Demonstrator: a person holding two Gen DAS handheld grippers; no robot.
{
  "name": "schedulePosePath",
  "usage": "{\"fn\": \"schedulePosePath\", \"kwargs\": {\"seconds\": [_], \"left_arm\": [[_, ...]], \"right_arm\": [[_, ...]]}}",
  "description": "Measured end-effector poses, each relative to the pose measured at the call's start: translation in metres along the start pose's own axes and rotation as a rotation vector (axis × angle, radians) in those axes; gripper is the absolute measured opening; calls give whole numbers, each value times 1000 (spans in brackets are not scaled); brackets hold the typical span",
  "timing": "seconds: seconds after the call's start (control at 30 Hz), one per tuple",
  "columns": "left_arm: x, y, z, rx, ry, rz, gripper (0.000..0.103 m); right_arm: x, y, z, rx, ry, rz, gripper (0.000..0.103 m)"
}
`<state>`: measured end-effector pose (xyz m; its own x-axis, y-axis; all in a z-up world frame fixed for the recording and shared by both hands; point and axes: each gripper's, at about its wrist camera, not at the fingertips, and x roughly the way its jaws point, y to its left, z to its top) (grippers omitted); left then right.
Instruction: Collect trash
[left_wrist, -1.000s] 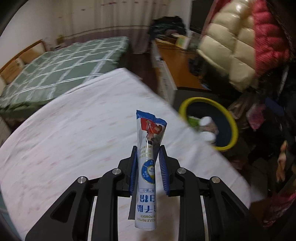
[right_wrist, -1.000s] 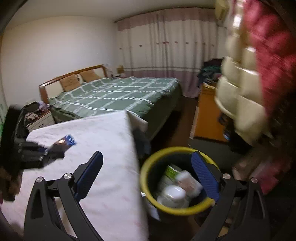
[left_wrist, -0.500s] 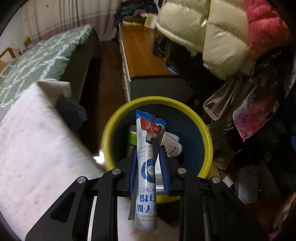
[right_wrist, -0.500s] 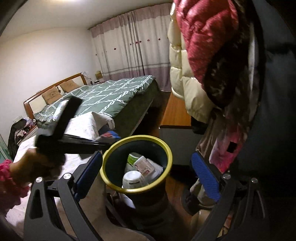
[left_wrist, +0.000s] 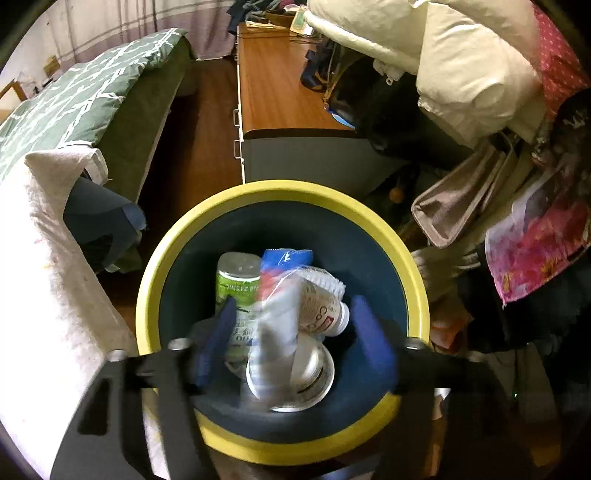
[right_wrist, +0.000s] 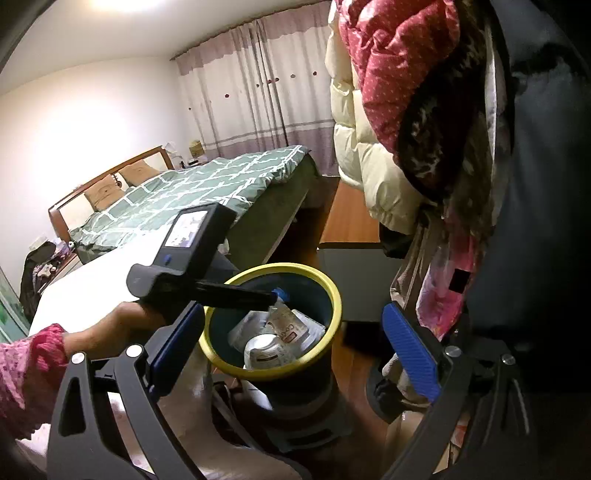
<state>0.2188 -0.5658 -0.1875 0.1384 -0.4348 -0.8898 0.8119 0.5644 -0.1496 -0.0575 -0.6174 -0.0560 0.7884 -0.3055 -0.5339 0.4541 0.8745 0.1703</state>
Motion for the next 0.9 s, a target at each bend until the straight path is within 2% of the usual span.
{"fn": "schedulePosePath", "kwargs": {"seconds": [0.1,0.17,0.2,0.23,0.43,0.57,0.7,0.77,0.87,0.9], "left_arm": [[-6,4,-1,-19,-15,-2,69],[-25,12,-7,-50,-49,-5,74],[-36,18,-12,-63,-72,3,81],[-53,26,-18,-85,-114,24,86],[-166,68,-75,-149,-340,207,98],[-244,94,-144,-207,-440,344,98],[-301,110,-213,-285,-495,450,98],[-325,119,-248,-344,-520,486,98],[-363,133,-307,-472,-559,606,98],[-371,137,-322,-511,-569,624,98]], "right_arm": [[-7,4,1,-6,-9,0,92],[-12,6,1,-10,-17,0,92],[-15,8,1,-11,-21,3,92],[-16,10,1,-14,-23,6,92],[-17,34,-4,-60,-6,47,93],[-15,63,-8,-104,5,105,93],[-16,97,-10,-150,7,155,93],[-20,111,-10,-172,0,171,93],[-30,132,-9,-207,-25,193,93],[-34,137,-9,-216,-36,194,93]]}}
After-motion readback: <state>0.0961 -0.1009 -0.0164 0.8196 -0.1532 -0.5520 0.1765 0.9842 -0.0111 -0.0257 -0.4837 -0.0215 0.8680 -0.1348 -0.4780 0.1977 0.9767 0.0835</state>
